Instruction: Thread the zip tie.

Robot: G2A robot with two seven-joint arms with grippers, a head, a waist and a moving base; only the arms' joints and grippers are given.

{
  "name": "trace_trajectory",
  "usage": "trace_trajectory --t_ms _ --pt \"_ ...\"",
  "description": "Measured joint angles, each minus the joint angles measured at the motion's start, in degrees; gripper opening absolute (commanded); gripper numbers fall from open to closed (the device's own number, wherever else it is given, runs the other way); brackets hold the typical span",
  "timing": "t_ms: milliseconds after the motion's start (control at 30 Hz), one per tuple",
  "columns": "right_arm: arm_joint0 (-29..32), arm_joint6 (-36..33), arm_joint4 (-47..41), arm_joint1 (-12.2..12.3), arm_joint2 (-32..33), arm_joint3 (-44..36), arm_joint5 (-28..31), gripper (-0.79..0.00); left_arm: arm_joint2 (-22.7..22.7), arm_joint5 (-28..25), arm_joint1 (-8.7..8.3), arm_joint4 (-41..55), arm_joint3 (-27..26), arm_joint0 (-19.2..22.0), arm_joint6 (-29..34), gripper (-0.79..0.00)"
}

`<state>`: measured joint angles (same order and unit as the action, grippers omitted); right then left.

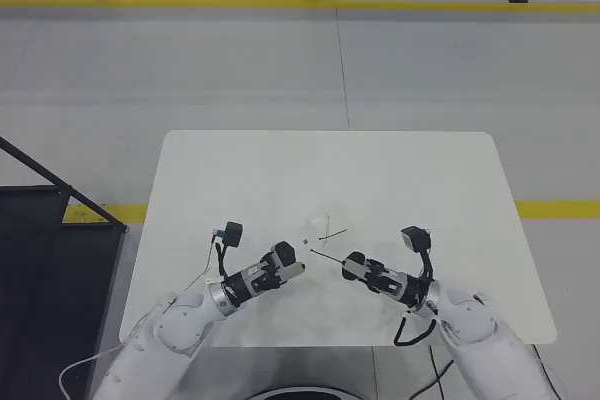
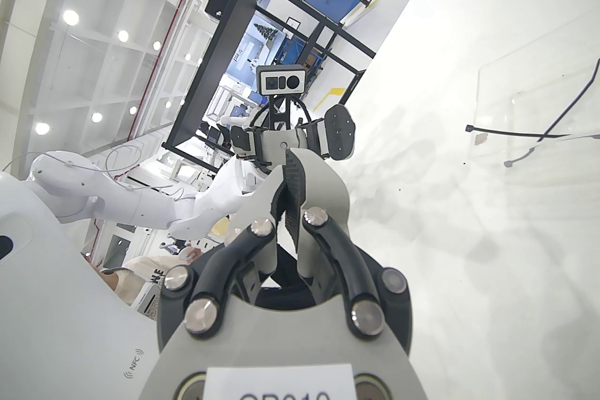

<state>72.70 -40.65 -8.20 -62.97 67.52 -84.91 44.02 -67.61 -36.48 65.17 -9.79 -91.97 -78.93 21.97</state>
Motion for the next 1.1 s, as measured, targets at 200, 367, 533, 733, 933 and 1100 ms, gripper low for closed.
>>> trace_trajectory --t_ms 200,367,533,733,933,1100 --pt "1.81 9.44 5.3 -0.89 -1.52 -1.57 2.26 -0.785 2.22 0.22 1.04 -2.61 -0.4 -0.87 -9.27 -0.012" --pt "1.94 15.83 7.97 -1.87 -3.6 -1.0 3.44 -0.785 4.92 -2.17 2.12 -3.8 1.15 -0.37 -15.88 -0.022" --pt "1.91 20.29 11.28 -2.6 -5.12 -0.2 5.07 -0.785 8.72 -5.2 3.31 -3.44 4.73 1.23 -18.27 0.0" --pt "1.9 20.17 11.19 -2.58 -5.08 -0.21 5.02 -0.785 9.26 -5.21 3.45 -3.8 5.41 1.61 -18.13 0.0" --pt "2.27 20.75 11.38 -2.63 -5.06 -0.87 3.97 -0.785 9.12 -4.7 3.5 -3.88 4.95 1.41 -18.69 0.0" --pt "2.5 20.81 10.73 -2.75 -5.2 -1.08 3.03 -0.785 9.24 -4.9 4.0 -5.13 4.04 0.71 -22.28 -0.256"
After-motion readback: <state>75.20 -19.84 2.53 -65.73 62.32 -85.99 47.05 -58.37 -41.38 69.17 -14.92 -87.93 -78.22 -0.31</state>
